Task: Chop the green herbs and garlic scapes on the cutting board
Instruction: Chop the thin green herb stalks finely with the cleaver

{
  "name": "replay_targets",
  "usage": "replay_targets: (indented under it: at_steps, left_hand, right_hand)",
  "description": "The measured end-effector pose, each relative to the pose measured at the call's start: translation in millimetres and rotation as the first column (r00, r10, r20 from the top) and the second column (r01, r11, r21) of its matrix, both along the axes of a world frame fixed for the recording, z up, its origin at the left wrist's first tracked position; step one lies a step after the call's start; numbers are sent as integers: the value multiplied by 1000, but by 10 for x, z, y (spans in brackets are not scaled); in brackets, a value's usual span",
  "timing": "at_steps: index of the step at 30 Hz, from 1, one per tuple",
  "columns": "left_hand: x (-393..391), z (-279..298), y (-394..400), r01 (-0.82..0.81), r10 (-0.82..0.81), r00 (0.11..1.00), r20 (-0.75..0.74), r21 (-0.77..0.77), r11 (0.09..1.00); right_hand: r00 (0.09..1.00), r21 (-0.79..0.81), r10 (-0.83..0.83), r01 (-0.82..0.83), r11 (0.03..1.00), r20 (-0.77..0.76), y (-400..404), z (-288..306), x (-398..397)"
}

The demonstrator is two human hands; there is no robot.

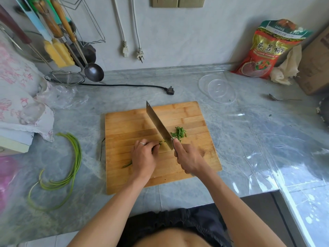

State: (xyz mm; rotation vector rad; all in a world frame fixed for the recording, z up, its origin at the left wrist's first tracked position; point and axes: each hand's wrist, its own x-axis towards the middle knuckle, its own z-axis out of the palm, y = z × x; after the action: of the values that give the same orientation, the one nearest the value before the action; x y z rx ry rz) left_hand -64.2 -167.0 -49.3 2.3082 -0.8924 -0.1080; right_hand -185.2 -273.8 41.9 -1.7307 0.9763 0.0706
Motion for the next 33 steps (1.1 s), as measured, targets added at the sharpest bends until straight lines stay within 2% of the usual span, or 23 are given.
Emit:
replay_targets:
  at_steps: [6,14,22,27,33]
  left_hand:
    - [-1,20,26,16,-16,1000,23,18,1000]
    - [1,5,33,15,-15,1000,7,-8,1000]
    - [-9,12,91,-2,3,1000,22,-11,1000]
    - [-22,2,81,-22,22,1000,-1,-18,1000]
    - [-15,-5,69,-11,11,1000,-6,-10,1000]
  right_hand:
    - [998,47,-3,7,999,-69,81,-60,-8]
    - [992,55,-116,118,991,-42,-100,-19,-75]
    - [997,156,-55,62,986,-50,70,-33,-44]
    - [980,223,-188,196,955,-58,-44,-23,-148]
    - [982,179,-184,187,966,-35,-112,3,-198]
